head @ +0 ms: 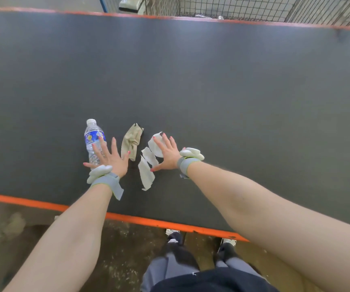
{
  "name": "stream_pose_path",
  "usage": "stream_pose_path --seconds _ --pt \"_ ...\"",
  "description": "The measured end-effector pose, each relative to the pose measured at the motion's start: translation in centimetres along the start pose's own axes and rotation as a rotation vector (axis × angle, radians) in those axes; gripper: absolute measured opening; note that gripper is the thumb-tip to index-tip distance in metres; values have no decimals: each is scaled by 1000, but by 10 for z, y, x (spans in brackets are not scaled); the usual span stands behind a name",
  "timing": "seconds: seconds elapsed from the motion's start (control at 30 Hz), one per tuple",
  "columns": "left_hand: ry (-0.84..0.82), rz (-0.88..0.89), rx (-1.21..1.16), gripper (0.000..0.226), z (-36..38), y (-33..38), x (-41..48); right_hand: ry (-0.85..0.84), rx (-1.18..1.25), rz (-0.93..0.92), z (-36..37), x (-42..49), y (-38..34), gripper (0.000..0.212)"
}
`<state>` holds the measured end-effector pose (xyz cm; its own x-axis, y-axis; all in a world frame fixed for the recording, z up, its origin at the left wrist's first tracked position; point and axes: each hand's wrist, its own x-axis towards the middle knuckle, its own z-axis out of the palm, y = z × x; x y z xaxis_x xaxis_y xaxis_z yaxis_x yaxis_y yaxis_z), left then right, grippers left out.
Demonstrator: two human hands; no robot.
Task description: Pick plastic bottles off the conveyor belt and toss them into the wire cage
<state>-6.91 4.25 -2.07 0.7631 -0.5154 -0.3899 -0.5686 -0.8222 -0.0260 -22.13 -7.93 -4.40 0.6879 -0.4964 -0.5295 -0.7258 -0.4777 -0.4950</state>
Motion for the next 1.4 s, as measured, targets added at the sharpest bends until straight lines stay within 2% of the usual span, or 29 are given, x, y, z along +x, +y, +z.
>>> stream_pose_path --seconds 0.1,0.23,0.37,0.53,0.63,0.87,0.97,1.03,1.1,1.17,1.23,1.33,1.4 --pt "-77 -33 -120 78 4 4 1 53 -8 110 0 4 8 116" --pt "-73 67 -256 81 -10 29 6 156 -30 209 -26 11 21 106" --pt "-112 102 -454 82 -32 64 16 215 -66 261 -58 16 33 94" --pt "-83 77 -614 78 -62 122 33 259 -54 278 -106 20 56 93" --pt "-100 54 -788 71 -75 158 47 279 -22 299 -129 27 75 93" --pt "-174 24 -1097 61 -105 276 104 299 85 363 -202 72 132 95" --pt "-171 79 -1262 63 -153 346 147 332 119 369 -255 103 152 94" --pt "-199 163 -1374 73 -199 400 180 396 171 373 -300 131 161 92" --pt "-275 267 -1352 80 -234 453 211 489 257 373 -348 164 171 88" --pt "-304 317 -1300 78 -242 474 222 553 325 344 -373 176 168 85" --pt "-300 341 -1156 76 -221 487 233 568 378 347 -382 193 173 85" --pt "-242 423 -816 74 -158 466 226 499 376 382 -356 183 182 88" --pt "-246 344 -624 74 -126 442 222 427 323 416 -335 174 181 91"
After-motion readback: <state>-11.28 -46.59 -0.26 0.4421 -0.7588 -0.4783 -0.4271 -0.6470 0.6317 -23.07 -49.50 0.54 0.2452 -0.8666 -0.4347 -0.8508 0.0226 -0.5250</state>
